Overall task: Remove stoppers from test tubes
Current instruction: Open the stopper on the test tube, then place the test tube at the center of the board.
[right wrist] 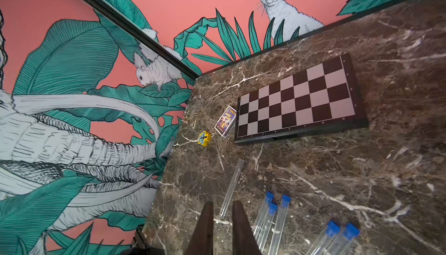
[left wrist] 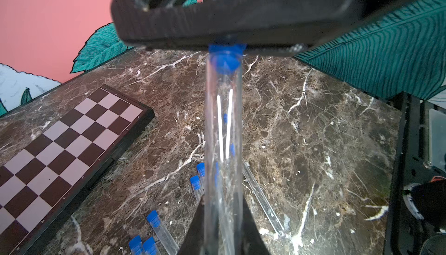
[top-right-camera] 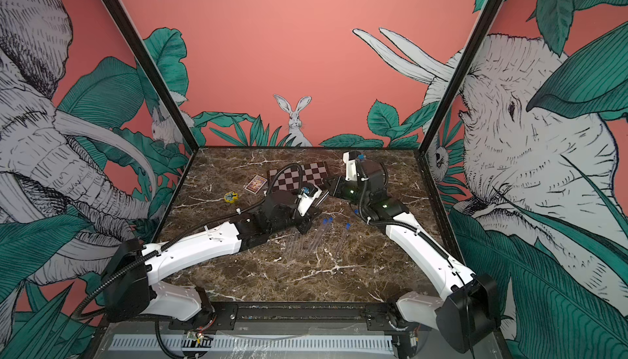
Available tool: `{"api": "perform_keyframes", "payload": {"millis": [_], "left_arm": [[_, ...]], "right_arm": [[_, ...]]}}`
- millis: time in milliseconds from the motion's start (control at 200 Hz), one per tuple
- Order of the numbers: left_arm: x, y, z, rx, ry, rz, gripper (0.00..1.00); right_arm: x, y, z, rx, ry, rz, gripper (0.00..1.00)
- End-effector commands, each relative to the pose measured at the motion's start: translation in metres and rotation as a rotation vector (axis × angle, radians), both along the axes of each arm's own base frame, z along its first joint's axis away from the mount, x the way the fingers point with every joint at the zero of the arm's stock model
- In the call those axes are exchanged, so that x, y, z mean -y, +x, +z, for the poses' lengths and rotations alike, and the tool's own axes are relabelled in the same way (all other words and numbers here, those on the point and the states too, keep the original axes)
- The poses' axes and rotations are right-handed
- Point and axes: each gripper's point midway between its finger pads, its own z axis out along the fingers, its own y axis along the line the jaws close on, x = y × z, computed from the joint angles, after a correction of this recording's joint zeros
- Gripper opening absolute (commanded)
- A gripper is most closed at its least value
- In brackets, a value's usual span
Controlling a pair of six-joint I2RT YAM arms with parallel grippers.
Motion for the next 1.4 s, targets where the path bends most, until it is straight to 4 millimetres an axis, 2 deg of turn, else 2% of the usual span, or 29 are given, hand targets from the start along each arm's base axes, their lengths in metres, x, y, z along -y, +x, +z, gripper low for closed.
{"api": "perform_keyframes", "payload": {"millis": [0,185,330,440,615,690,785,890,970,1205,1350,1360,1395], "left_arm": [[-0.01,-0.002,-0.002,-0.022,0.019,0.021,0.0],[-0.011,-0.004,-0.006,-0.024,0.031,0.014,0.0],[-0.014,-0.004,-0.003,-0.018,0.026,0.025,0.0],[-0.02,-0.003,0.001,-0.008,0.031,0.044,0.0],[-0.045,0.003,-0.002,-0.003,0.09,0.143,0.0],[-0.061,0.01,-0.012,-0.034,0.115,0.192,0.0],[-0.087,0.02,-0.029,-0.094,0.127,0.277,0.0],[-0.119,0.032,-0.055,-0.172,0.172,0.4,0.0],[-0.133,0.036,-0.071,-0.219,0.203,0.46,0.0],[-0.154,0.05,-0.119,-0.328,0.248,0.575,0.0],[-0.152,0.055,-0.14,-0.367,0.271,0.592,0.0],[-0.158,0.06,-0.141,-0.372,0.27,0.613,0.0],[-0.162,0.063,-0.148,-0.39,0.281,0.626,0.0]], "right_arm": [[0.011,0.004,0.03,0.119,-0.027,-0.03,0.0],[0.008,0.01,0.036,0.103,0.094,0.003,0.0],[0.017,0.016,0.037,0.099,0.13,-0.024,0.0],[0.042,0.02,0.028,0.094,-0.005,-0.123,0.0],[0.083,0.023,-0.014,0.048,-0.277,-0.273,0.0],[0.095,0.023,-0.037,0.025,-0.321,-0.328,0.0],[0.103,0.022,-0.057,0.015,-0.332,-0.365,0.0],[0.109,0.019,-0.068,0.005,-0.339,-0.393,0.0],[0.114,0.016,-0.071,0.006,-0.353,-0.412,0.0],[0.127,0.009,-0.076,0.008,-0.381,-0.455,0.0],[0.131,0.005,-0.076,0.01,-0.379,-0.462,0.0],[0.131,0.005,-0.077,0.009,-0.379,-0.461,0.0],[0.132,0.004,-0.077,0.008,-0.38,-0.462,0.0]]}}
